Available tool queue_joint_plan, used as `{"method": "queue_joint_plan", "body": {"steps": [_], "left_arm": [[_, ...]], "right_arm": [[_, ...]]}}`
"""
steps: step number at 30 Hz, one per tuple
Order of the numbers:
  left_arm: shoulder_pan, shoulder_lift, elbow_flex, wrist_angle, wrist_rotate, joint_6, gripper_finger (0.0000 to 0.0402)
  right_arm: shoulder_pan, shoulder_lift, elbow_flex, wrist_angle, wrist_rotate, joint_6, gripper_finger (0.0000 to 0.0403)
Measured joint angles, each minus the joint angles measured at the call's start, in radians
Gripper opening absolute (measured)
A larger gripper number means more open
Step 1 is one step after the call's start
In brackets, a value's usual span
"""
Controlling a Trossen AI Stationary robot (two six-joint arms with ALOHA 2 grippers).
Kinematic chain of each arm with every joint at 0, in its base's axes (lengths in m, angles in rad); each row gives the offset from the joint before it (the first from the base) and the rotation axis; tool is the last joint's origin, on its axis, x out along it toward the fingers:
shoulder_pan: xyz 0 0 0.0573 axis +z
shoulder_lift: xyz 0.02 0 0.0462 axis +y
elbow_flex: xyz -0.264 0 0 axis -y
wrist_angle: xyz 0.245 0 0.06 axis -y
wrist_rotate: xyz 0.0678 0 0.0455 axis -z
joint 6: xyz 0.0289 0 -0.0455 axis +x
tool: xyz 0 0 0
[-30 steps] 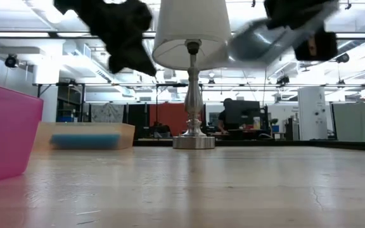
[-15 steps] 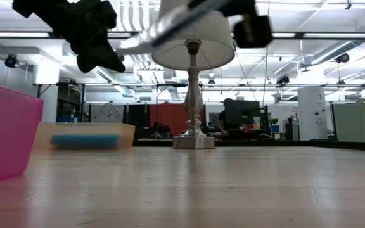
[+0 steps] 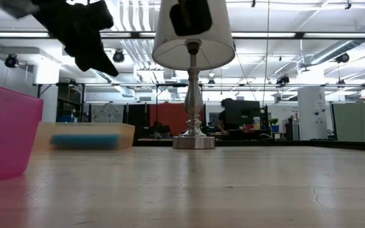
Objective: Pick & place jewel cases by type
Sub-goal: Put the black cd case into the pink bin
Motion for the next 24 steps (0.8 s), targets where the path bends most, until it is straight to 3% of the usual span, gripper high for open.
{"method": "queue_joint_plan", "body": {"steps": [10, 18, 24], "left_arm": [[0.000, -0.034, 0.007, -0.039, 0.009, -0.061, 0.0000], [0.000, -0.097, 0.083, -0.034, 0.022, -0.068, 0.0000], [0.000, -0.111, 0.109, 0.070, 0.068, -0.074, 0.0000]], "right_arm": [[0.027, -0.063, 0.000, -0.024, 0.011, -0.084, 0.0013], [0.061, -0.276, 0.000, -0.172, 0.062, -0.249, 0.0013], [0.084, -0.441, 0.000, -0.298, 0.190, -0.376, 0.0013]]}}
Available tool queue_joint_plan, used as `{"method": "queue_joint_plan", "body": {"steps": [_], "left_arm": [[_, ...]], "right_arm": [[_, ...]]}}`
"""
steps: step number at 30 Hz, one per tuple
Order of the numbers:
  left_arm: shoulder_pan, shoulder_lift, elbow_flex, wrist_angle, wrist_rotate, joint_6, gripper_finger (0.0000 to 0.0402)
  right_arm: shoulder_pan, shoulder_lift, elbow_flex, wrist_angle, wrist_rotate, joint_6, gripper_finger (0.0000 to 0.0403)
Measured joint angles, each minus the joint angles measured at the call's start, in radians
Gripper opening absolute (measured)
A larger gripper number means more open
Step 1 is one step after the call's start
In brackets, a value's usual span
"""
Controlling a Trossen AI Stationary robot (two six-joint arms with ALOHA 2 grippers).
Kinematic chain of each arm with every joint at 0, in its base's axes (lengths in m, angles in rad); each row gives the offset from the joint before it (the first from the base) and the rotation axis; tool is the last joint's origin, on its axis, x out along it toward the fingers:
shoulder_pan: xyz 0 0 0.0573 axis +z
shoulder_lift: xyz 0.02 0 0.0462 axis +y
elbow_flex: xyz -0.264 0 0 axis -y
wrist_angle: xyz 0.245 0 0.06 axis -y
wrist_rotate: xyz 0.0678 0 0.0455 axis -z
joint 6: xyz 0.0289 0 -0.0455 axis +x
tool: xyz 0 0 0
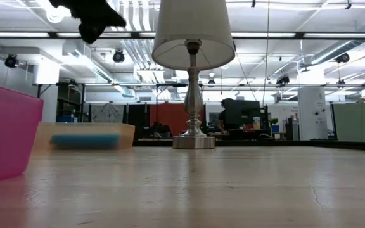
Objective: Pick & place jewel cases by type
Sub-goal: Put the black cd case into the pink bin
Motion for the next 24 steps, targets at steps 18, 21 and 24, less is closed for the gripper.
{"method": "queue_joint_plan", "body": {"steps": [18, 21, 24], "left_arm": [[0.000, 0.014, 0.006, 0.139, 0.022, -0.076, 0.0000], [0.000, 0.014, 0.006, 0.139, 0.001, -0.079, 0.0000], [0.000, 0.014, 0.006, 0.140, -0.024, -0.097, 0.0000]], "right_arm": [[0.047, -0.108, 0.025, -0.046, 0.079, -0.739, 0.0013], [0.082, -0.108, 0.049, -0.045, 0.129, -1.011, 0.0013], [0.113, -0.109, 0.084, -0.047, 0.242, -1.213, 0.0013]]}}
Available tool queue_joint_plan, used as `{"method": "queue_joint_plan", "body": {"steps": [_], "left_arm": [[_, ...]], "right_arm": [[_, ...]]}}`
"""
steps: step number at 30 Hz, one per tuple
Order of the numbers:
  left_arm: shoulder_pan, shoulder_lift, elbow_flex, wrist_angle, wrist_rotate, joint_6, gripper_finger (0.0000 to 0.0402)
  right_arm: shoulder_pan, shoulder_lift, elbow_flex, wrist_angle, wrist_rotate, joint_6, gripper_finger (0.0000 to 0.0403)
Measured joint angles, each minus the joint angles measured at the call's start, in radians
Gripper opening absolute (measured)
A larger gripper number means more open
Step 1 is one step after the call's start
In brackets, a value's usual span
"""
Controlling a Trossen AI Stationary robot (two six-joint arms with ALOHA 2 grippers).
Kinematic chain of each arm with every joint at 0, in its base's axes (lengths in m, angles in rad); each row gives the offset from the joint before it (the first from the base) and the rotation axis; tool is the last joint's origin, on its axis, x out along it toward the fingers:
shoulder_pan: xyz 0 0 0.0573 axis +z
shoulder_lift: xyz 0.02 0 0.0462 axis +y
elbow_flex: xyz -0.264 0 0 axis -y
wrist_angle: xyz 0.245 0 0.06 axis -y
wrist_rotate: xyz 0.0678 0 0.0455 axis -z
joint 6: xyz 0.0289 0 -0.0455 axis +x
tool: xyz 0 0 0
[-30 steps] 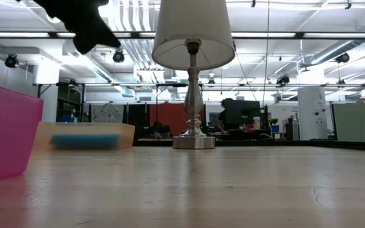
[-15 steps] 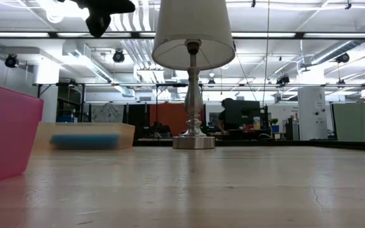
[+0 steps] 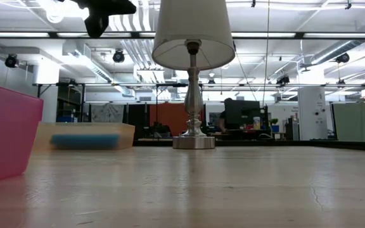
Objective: Pick & place jewel cases by type
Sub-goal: Put the black cd case into the pink bin
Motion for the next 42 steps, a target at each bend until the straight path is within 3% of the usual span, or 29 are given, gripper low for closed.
{"method": "queue_joint_plan", "body": {"steps": [10, 16, 25, 30, 36, 42], "left_arm": [[0.000, 0.000, 0.000, 0.047, -0.030, -0.035, 0.0000], [0.000, 0.000, 0.000, 0.061, -0.102, -0.050, 0.0000], [0.000, 0.002, 0.000, 0.067, -0.127, -0.058, 0.0000], [0.000, 0.002, 0.000, 0.067, -0.139, -0.057, 0.0000], [0.000, 0.002, 0.000, 0.071, -0.142, -0.062, 0.0000], [0.000, 0.002, 0.000, 0.229, -0.145, -0.090, 0.0000]], "right_arm": [[0.053, 0.007, 0.111, 0.002, 0.534, -0.793, 0.0013], [0.043, 0.010, 0.115, 0.000, 0.714, -1.158, 0.0013], [0.029, 0.024, 0.114, 0.001, 0.702, -1.209, 0.0013], [0.047, 0.026, 0.114, 0.022, 0.639, -1.241, 0.0013], [0.066, 0.026, 0.114, 0.191, 0.543, -1.241, 0.0013], [0.065, 0.026, 0.114, 0.235, 0.550, -1.236, 0.0013]]}}
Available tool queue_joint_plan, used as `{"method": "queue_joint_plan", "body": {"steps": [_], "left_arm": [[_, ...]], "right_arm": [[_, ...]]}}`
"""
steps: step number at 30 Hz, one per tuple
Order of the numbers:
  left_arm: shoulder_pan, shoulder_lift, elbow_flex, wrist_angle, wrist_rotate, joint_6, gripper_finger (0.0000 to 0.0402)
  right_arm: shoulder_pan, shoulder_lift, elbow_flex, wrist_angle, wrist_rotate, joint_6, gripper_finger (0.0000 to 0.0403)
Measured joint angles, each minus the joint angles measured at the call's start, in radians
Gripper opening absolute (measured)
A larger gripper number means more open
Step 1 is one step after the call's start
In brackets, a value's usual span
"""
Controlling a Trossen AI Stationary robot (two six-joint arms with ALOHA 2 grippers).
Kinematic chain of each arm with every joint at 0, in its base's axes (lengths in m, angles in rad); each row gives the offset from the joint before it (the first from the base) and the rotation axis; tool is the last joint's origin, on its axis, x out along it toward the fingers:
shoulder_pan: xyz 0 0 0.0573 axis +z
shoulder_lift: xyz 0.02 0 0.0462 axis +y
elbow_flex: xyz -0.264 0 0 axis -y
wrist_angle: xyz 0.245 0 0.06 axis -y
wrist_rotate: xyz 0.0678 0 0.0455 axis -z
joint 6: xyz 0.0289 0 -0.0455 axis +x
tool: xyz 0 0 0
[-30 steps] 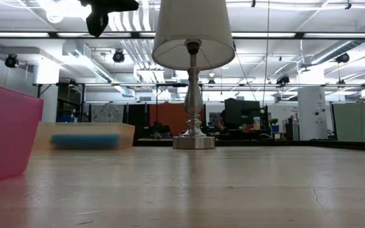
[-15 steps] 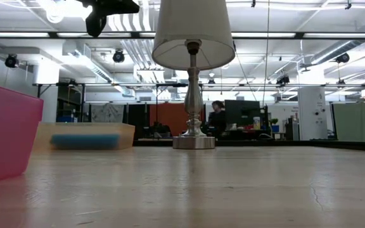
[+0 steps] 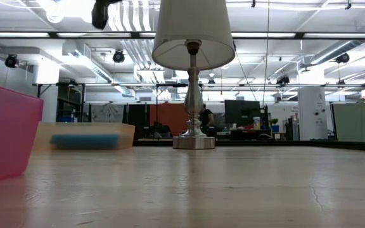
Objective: Pick & place jewel cases by type
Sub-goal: Put the black cd case into the pink bin
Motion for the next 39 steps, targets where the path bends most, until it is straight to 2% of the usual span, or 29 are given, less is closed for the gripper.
{"method": "queue_joint_plan", "body": {"steps": [2, 4, 6, 8, 13, 17, 27, 31, 35, 39], "left_arm": [[0.000, 0.000, 0.008, 0.057, -0.006, 0.030, 0.0000], [-0.010, 0.001, 0.034, 0.067, -0.058, 0.086, 0.0000], [-0.027, 0.006, 0.068, 0.067, -0.128, 0.199, 0.0000], [-0.039, 0.017, 0.111, 0.065, -0.166, 0.331, 0.0000], [-0.038, 0.074, 0.258, 0.027, -0.169, 0.530, 0.0000], [-0.038, 0.147, 0.411, -0.113, -0.151, 0.601, 0.0004], [-0.046, 0.354, 0.822, -0.554, -0.126, 0.764, 0.0091], [-0.050, 0.420, 0.955, -0.649, -0.157, 0.830, 0.0123], [-0.056, 0.464, 1.063, -0.766, -0.256, 0.889, 0.0150], [-0.069, 0.500, 1.130, -0.774, -0.273, 0.925, 0.0173]], "right_arm": [[-0.002, 0.001, 0.000, 0.000, 0.038, 0.007, 0.0013], [-0.012, 0.001, 0.000, 0.003, 0.101, 0.040, 0.0013], [-0.023, 0.001, 0.000, 0.000, 0.160, 0.125, 0.0013], [-0.037, 0.000, 0.000, -0.002, 0.166, 0.194, 0.0013], [-0.067, 0.000, 0.000, -0.010, 0.188, 0.259, 0.0013], [-0.089, 0.000, 0.000, -0.062, 0.190, 0.358, 0.0013], [-0.100, -0.001, 0.000, -0.241, 0.192, 0.667, 0.0013], [-0.106, -0.003, 0.000, -0.331, 0.193, 0.794, 0.0013], [-0.116, -0.012, 0.000, -0.422, 0.219, 0.896, 0.0013], [-0.132, -0.026, 0.000, -0.474, 0.216, 1.003, 0.0013]]}}
